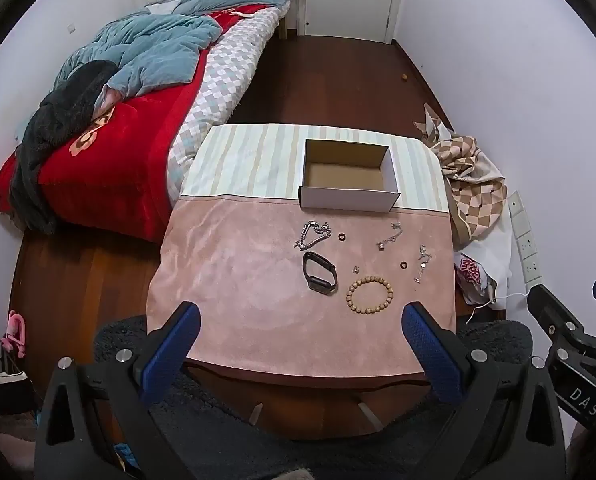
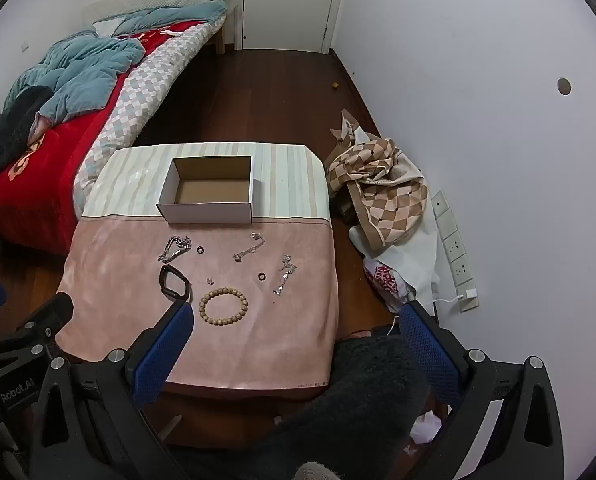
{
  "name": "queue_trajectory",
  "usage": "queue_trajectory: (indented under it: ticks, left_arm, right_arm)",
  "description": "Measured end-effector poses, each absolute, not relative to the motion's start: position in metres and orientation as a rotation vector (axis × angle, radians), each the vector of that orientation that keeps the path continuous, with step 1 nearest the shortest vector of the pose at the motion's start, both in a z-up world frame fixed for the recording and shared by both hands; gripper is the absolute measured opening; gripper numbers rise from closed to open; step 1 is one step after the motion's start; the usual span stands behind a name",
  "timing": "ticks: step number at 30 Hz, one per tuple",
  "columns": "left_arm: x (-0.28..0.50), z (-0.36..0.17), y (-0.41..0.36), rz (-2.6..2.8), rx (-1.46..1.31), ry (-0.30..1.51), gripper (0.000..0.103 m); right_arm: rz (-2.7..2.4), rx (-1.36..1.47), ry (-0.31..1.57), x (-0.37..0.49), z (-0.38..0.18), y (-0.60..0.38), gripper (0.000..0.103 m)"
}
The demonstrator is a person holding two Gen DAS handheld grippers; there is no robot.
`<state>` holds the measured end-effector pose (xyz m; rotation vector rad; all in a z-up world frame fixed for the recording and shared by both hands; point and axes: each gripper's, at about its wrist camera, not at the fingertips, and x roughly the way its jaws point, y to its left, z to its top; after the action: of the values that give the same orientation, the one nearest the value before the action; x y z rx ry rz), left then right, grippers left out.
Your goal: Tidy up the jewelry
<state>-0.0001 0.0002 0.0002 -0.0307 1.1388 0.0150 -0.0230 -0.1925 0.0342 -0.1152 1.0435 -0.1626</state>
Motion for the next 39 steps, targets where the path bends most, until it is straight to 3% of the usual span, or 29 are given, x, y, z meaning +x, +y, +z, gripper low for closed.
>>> queue_trajectory:
  ticks: [39]
  left_arm:
    - [-0.004, 0.012, 0.001, 0.014, -0.02, 1.107, 0.103]
  right_arm:
    - [-0.156, -0.097, 1.043, -0.031, 0.04, -0.193, 0.103]
